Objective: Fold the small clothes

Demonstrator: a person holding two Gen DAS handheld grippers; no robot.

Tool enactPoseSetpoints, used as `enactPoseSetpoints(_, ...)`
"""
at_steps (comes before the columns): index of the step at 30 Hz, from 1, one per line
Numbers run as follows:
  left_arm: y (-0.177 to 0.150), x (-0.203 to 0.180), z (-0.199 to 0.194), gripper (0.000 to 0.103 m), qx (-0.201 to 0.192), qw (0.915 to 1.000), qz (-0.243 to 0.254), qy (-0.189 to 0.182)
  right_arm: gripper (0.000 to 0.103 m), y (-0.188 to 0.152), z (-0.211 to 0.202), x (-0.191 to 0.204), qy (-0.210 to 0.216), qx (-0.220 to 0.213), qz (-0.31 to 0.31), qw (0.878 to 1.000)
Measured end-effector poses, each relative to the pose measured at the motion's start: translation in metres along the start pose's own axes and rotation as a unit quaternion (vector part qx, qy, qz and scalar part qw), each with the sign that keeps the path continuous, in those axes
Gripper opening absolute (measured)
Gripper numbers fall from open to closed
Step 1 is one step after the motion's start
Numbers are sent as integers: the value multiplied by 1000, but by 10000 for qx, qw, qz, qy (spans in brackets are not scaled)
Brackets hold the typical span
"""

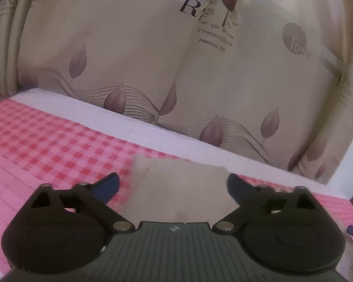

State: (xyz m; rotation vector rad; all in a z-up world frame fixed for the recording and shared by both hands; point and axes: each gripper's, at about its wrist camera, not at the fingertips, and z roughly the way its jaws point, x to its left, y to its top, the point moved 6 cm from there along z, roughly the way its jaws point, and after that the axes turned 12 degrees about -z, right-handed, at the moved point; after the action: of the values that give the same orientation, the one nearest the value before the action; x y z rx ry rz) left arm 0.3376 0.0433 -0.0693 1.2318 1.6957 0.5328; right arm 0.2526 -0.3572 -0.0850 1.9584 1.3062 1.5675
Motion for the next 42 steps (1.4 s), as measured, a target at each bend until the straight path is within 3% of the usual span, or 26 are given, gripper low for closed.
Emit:
enactPoseSetpoints(3, -5, 14, -12, 99, 196, 9995, 244, 25, 78, -22, 2, 31, -407, 486, -1302, 9895)
enactPoseSetpoints(6, -16, 28, -20, 99, 554, 9978, 181, -329, 76, -44, 11, 48, -910, 795, -2382, 9637)
enactPoseSetpoints(10, -23, 38, -23, 99, 677, 9960, 179, -556, 76, -63, 23, 58, -1363, 942, -3115, 9357)
enactPoseSetpoints(12, -25, 39, -23, 100, 725, 9938, 117, -840, 81, -67, 26, 59, -1449, 1024, -3228, 9297)
enactPoseSetpoints(16, -27, 43, -16, 101, 725, 9935, -12, -880, 88, -73, 30, 61, -1485, 1165, -3390, 9217)
enactPoseSetpoints(29, -28, 56, 1, 103, 723, 9965, -85, -417, 98, -78, 33, 67, -1506, 1199, -3534, 9155)
enactPoseSetpoints(42, -28, 55, 2, 103, 725, 9969, 35, -291, 103, -80, 37, 72, -1585, 1251, -3704, 9067)
